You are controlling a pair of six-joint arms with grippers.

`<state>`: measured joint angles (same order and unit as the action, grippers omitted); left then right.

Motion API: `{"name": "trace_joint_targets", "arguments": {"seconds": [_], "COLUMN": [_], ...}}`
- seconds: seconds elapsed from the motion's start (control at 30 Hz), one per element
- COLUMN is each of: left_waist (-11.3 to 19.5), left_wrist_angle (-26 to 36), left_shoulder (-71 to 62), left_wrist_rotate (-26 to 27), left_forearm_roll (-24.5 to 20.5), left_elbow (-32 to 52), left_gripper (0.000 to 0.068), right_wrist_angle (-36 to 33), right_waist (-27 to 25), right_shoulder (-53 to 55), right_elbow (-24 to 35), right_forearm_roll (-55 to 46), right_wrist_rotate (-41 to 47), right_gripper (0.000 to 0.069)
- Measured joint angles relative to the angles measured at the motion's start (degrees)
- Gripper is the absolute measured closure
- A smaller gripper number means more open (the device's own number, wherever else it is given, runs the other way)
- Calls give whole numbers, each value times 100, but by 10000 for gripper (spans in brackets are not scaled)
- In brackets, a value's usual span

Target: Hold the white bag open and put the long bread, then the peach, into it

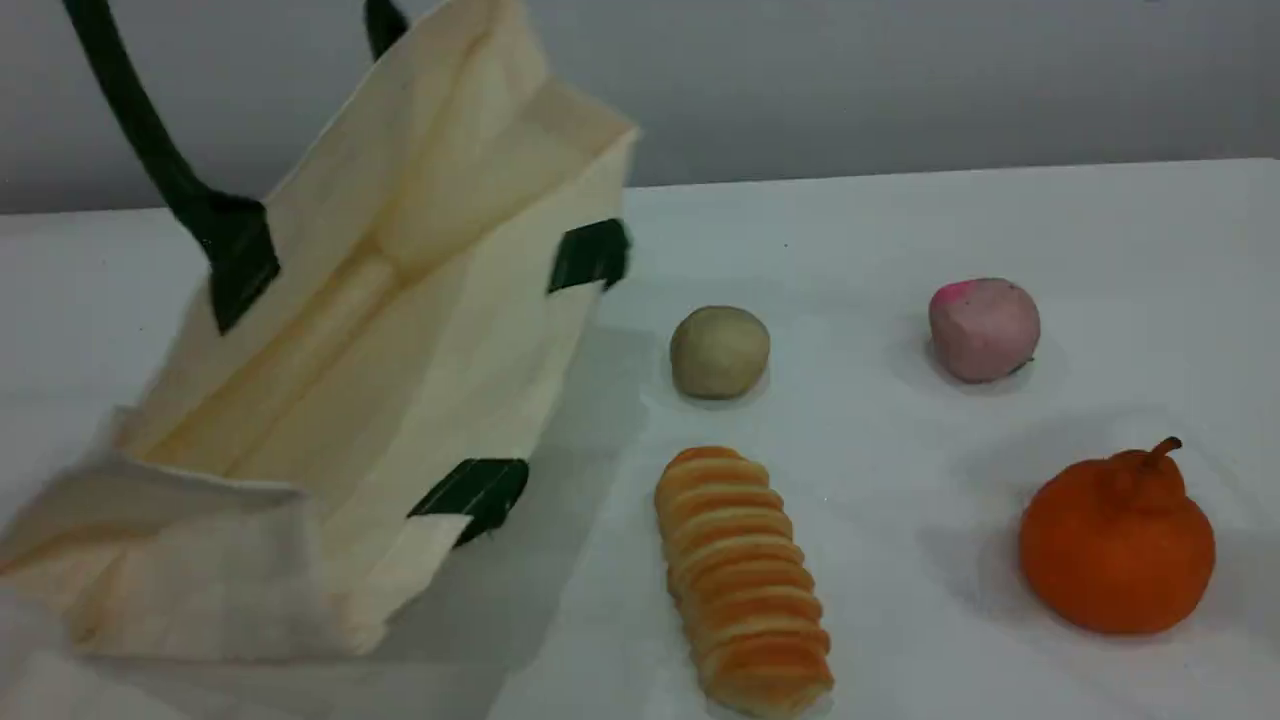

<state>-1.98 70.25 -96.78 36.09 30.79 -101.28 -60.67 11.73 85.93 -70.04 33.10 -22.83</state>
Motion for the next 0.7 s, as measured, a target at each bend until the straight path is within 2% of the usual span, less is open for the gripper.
{"name": "trace_joint_targets", "arguments": {"seconds": [0.13, 0.37, 0.5, 0.7], "left_waist": [0, 0, 0, 0], "left_wrist_angle": [-5, -27, -27, -33], "left_shoulder": [74, 97, 97, 97], "left_wrist_rotate": [112, 265, 265, 265], "left_forearm_roll": [-90, -155, -425, -343], "left_elbow": [0, 0, -4, -4], "left_gripper": [591, 591, 591, 591], "right_wrist_angle": [-133, -205, -220, -210], "right_waist": [307, 531, 826, 1382], "right_shoulder": [178, 638, 948, 1525], "right_elbow": [0, 0, 0, 0], "right_forearm_roll": [-38, 16, -3, -20], "right_wrist_rotate": [0, 0, 0, 0], "right_gripper": [164, 164, 164, 164]}}
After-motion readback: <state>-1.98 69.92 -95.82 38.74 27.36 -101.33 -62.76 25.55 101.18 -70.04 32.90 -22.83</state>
